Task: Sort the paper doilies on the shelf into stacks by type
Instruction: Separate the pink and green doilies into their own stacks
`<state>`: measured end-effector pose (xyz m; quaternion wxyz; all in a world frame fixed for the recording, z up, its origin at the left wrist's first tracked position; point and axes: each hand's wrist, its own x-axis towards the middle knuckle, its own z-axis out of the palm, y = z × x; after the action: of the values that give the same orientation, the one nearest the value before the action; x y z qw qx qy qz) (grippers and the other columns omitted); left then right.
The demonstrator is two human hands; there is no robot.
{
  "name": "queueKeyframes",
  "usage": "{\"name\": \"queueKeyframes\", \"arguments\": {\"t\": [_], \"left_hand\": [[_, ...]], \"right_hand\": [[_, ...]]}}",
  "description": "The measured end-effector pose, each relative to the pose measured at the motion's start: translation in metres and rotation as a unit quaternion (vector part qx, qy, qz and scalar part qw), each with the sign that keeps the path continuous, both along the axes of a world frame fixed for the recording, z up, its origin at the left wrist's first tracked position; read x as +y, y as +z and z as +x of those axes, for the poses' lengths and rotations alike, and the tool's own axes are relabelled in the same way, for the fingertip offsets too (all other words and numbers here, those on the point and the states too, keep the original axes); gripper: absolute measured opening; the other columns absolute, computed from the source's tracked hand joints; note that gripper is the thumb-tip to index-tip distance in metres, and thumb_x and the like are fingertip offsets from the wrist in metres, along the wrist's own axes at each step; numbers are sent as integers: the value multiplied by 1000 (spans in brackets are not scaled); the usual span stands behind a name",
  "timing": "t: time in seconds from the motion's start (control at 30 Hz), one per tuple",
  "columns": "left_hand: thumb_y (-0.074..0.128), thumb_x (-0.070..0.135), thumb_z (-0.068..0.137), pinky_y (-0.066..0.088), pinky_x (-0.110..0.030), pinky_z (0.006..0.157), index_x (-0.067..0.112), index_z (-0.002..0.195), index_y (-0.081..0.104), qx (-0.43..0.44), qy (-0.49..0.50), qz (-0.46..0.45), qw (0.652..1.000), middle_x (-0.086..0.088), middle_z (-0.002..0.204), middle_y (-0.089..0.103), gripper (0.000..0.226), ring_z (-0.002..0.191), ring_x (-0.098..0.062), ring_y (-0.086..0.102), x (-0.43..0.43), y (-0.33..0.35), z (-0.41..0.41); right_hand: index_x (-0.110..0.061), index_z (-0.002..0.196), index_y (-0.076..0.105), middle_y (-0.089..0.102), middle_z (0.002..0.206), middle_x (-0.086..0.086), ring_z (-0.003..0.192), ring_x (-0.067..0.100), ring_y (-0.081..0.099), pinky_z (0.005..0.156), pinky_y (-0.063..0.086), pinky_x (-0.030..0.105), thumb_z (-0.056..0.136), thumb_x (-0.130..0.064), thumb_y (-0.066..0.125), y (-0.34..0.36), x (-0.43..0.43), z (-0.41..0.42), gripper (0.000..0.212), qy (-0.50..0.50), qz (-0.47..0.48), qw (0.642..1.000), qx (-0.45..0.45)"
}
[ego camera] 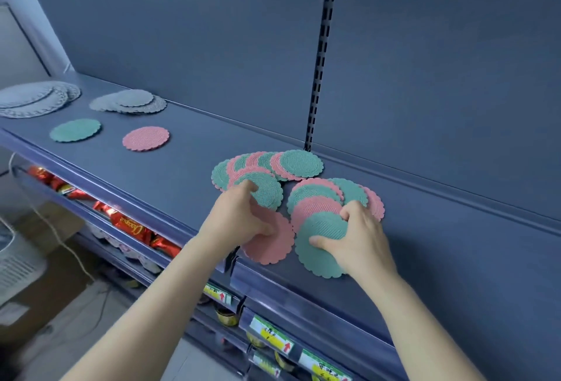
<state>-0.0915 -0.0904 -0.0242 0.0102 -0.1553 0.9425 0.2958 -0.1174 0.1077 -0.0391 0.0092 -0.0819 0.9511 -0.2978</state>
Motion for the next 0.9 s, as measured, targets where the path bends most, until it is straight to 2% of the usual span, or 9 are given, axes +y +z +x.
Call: {"name": "queueKeyframes", "arguments": {"t": [0.1,0.2,0.33,0.43,0.5,0.57,0.63,0.73,0.9], "left_hand": [[75,23,79,40,-22,66,22,110,63,38,-6,41,998,5,101,59,33,78,-12,52,-6,3,1],[72,20,84,40,-20,53,26,90,67,126,39,147,980,8,82,56,10,63,-10,49,-10,6,0],[59,15,93,50,-29,56,16,86,55,150,91,266,948,-1,82,52,8,64,-16,50,-11,10,-2],[49,16,98,57,-35,48,10,95,45,166,149,352,909,-9,83,58,8,60,-22,60,-13,10,4],[48,19,99,52,-32,41,8,99,44,182,165,325,913,-10,67,64,13,48,-29,60,-20,8,11],[50,23,98,44,-27,38,9,99,47,189,185,293,919,-3,51,61,15,40,-24,54,-33,7,19],[54,26,96,43,-27,42,8,101,52,182,215,313,907,-3,55,60,19,41,-20,52,-53,9,29],[62,23,92,50,-28,50,4,110,56,178,244,399,866,-7,73,63,27,51,-19,56,-91,13,41],[66,9,88,58,-23,55,6,118,53,214,271,460,818,-15,90,66,33,63,-17,65,-176,8,51]], "right_hand": [[-18,94,36,43,86,-10,78,19,44,51,30,26,81,-34,72,2,4,-3,42,-2,-65,998,-2],[-15,94,42,44,80,-14,79,19,47,55,33,30,82,-31,71,2,10,-6,35,1,-110,994,24],[-13,105,47,42,91,-21,84,9,45,64,31,28,88,-22,65,2,12,-13,26,9,-235,972,-9],[-21,114,50,47,100,-19,87,-2,48,68,44,23,92,-17,58,-1,3,-17,24,8,-340,938,-62],[-31,110,53,53,102,-16,92,6,55,72,56,38,91,-11,56,-2,-10,-20,28,20,-406,904,-133],[-41,106,54,60,109,-12,100,18,60,82,56,48,83,-20,61,-3,-28,-21,32,49,-400,905,-140],[-46,106,55,59,114,-17,111,16,56,93,50,48,75,-31,67,-3,-48,-19,37,69,-363,923,-105],[-38,104,58,58,121,-13,120,12,50,104,42,43,83,-16,70,-2,-84,-18,33,104,-397,906,-101],[-30,105,61,56,113,-17,111,-1,47,102,39,33,86,-17,68,0,-168,-30,24,118,-409,901,-88]]}}
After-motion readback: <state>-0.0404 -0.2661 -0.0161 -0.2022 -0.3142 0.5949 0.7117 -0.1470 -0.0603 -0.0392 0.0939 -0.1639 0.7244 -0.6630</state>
